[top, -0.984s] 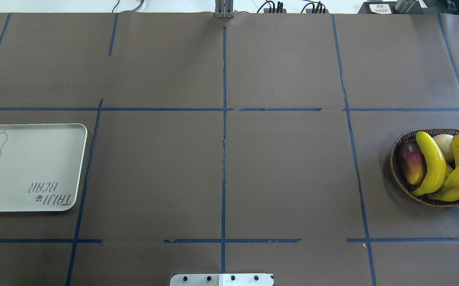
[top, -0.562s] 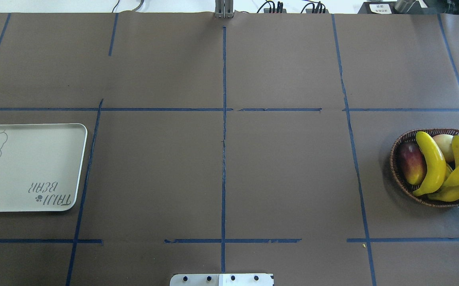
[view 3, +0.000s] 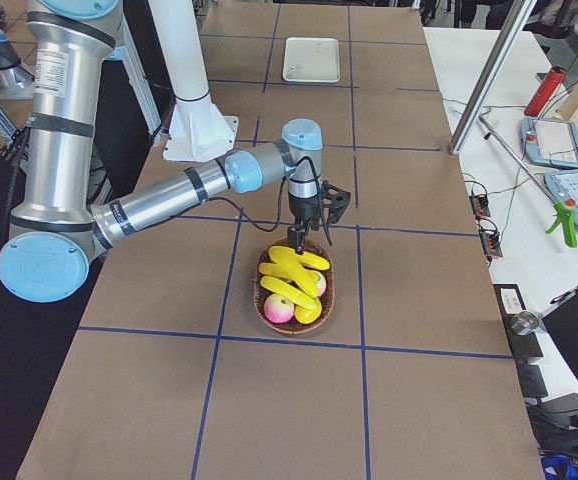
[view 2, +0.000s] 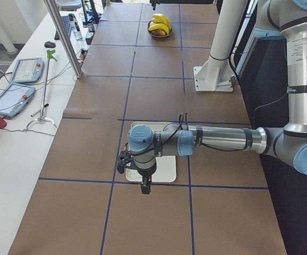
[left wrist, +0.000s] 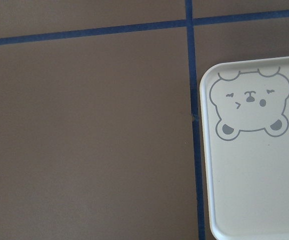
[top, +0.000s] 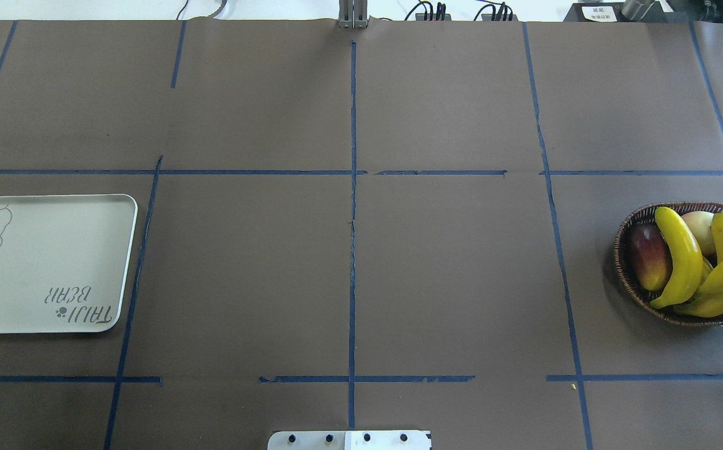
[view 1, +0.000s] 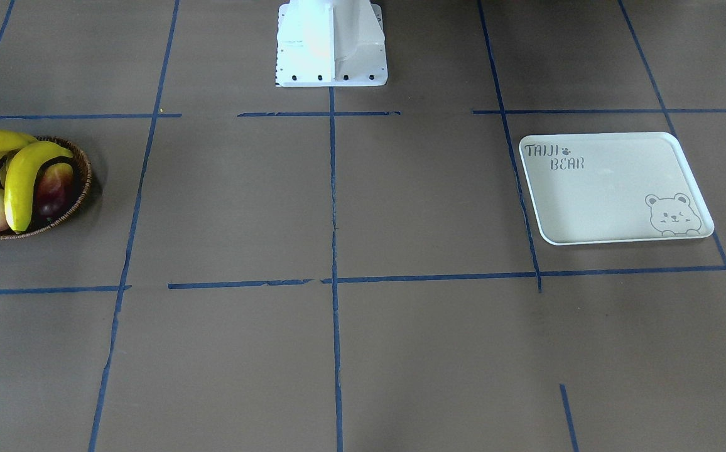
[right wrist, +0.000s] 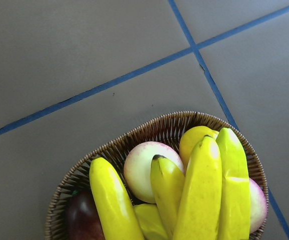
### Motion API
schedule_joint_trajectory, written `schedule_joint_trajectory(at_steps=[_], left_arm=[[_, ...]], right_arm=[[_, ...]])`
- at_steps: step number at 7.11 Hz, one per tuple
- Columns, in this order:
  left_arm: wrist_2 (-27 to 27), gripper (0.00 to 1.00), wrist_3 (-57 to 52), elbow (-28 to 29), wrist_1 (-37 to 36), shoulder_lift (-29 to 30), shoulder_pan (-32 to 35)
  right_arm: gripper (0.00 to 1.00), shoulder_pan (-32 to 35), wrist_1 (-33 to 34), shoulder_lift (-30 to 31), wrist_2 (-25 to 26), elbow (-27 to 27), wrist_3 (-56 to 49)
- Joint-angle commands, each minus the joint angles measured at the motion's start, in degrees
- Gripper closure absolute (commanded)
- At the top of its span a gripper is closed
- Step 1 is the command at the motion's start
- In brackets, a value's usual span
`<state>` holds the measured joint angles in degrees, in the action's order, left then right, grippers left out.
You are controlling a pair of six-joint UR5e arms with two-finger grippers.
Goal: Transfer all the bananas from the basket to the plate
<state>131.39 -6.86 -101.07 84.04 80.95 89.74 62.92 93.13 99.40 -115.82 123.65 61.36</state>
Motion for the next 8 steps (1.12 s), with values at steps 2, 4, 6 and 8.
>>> schedule_joint_trajectory(at_steps=[2, 4, 6, 8], left_arm=[[0.0, 0.0, 0.0, -0.4, 0.1, 0.1, 0.0], [0.0, 0.0, 0.0, -0.7, 0.1, 0.1, 0.0], [0.0, 0.0, 0.0, -1.1, 0.1, 0.0, 0.0], [0.1, 0.0, 0.0, -1.1, 0.1, 0.0, 0.0]], right_arm=[[0.0, -11.0, -6.1, 4.7, 9.3, 0.2, 18.0], [0.0, -14.4, -5.8, 4.8, 11.7, -0.4, 20.4], [0.0, -15.7, -5.5, 6.8, 13.9, -0.4, 20.4], [0.37, -16.9, -5.5, 6.8, 14.8, -1.2, 20.4]])
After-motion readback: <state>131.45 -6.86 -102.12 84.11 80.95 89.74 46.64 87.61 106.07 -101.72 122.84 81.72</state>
